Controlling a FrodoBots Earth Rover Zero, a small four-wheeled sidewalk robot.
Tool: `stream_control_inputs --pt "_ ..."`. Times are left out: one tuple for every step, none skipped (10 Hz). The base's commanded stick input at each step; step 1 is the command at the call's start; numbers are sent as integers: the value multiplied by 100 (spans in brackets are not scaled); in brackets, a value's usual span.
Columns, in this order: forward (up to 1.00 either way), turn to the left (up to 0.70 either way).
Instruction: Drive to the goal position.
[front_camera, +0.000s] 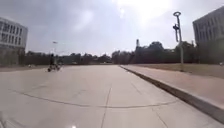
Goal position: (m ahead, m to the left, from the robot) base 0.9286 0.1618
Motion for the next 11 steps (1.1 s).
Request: stream_control_inputs --pt "100 0" --pt "100 0" --pt "100 0" --pt "100 0" --pt "100 0" --pt "100 0" --pt "100 0" --pt "100 0" --pt "100 0" --pt "100 0" --pt "100 0"
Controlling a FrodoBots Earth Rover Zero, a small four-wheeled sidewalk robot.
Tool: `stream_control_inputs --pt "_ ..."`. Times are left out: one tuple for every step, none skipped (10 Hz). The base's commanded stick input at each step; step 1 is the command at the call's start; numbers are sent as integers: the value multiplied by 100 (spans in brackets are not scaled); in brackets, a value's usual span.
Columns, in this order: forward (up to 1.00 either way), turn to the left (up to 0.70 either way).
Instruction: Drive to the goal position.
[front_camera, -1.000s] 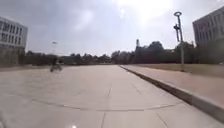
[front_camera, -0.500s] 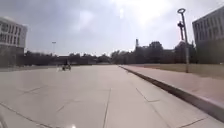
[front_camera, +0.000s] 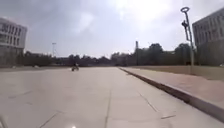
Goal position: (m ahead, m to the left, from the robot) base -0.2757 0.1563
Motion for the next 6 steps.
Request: stream_control_inputs --pt "100 0" --pt "100 0" --pt "100 0" --pt "100 0" --pt "100 0" --pt "100 0"
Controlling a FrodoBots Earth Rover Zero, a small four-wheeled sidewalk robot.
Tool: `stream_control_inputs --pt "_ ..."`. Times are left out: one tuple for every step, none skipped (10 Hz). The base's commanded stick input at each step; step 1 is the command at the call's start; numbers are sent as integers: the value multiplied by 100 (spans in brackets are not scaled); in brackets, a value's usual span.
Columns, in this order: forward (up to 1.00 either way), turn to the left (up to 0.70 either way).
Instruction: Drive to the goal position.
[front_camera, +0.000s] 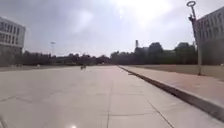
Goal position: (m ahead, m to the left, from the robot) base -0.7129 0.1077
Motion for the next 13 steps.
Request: stream_control_inputs --pt "100 0" --pt "100 0" --pt "100 0" --pt "100 0" --pt "100 0" --pt "100 0" --pt "100 0" --pt "100 0" --pt "100 0" --pt "100 0" --pt "100 0" --pt "100 0" --pt "100 0"
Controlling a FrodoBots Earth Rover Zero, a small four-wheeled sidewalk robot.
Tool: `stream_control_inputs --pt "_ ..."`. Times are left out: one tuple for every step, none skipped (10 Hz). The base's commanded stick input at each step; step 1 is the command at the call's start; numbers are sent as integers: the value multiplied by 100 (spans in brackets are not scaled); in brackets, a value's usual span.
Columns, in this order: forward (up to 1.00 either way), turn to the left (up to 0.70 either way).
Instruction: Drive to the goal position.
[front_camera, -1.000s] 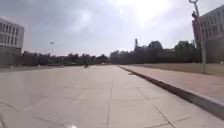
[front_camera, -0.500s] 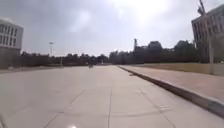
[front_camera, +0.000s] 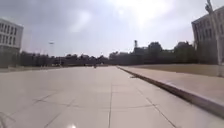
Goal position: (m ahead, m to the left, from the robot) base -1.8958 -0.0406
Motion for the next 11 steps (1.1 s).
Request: stream_control_inputs --pt "100 0" --pt "100 0" --pt "100 0" --pt "100 0" --pt "100 0" --pt "100 0" --pt "100 0" --pt "100 0" --pt "100 0" --pt "100 8" --pt "100 29"
